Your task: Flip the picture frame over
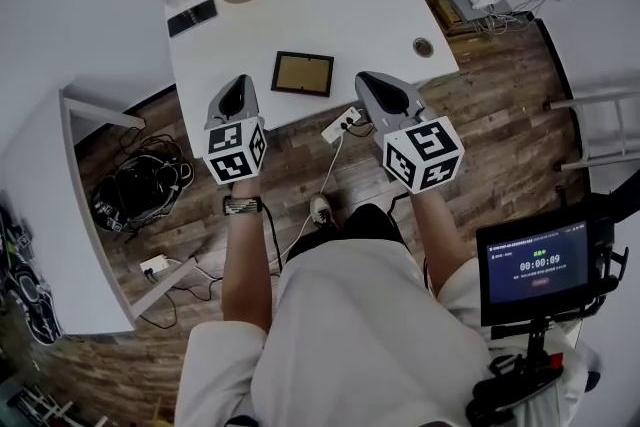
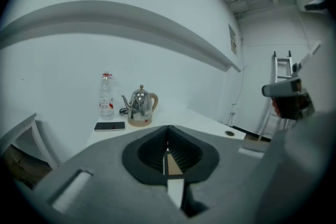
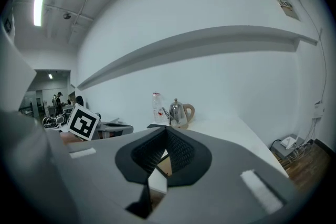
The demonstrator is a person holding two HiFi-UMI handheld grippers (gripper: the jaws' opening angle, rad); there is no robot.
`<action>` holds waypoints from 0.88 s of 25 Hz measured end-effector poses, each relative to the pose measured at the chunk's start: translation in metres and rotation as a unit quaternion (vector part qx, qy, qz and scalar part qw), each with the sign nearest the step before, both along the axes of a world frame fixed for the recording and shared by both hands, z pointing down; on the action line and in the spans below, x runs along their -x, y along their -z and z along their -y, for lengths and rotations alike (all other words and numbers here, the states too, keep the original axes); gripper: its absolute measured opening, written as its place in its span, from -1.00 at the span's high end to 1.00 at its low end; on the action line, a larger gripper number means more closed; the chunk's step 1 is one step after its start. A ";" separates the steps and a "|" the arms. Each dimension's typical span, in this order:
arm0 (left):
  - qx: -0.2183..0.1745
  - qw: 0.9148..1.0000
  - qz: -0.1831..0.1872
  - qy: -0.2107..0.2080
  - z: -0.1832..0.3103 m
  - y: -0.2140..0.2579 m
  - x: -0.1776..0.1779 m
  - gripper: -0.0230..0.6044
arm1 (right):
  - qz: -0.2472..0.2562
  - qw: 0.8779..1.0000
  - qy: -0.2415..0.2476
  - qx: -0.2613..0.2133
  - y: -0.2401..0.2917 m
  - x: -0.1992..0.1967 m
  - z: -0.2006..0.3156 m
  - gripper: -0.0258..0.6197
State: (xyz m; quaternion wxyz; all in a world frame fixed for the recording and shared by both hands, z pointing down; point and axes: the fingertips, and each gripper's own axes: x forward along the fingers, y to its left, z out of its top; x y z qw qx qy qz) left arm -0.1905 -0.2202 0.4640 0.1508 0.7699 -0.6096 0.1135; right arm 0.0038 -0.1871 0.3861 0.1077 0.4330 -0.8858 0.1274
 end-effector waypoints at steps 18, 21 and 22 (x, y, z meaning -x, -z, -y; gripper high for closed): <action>-0.149 0.982 0.107 -0.042 -0.104 0.177 -0.036 0.92 | 0.017 0.995 0.034 -0.092 0.099 0.013 -0.062 0.92; -0.149 0.982 0.105 -0.050 -0.103 0.180 -0.037 0.92 | 0.014 0.994 0.031 -0.099 0.106 0.015 -0.062 0.92; -0.150 0.982 0.106 -0.051 -0.102 0.182 -0.037 0.92 | 0.013 0.994 0.029 -0.102 0.108 0.015 -0.061 0.92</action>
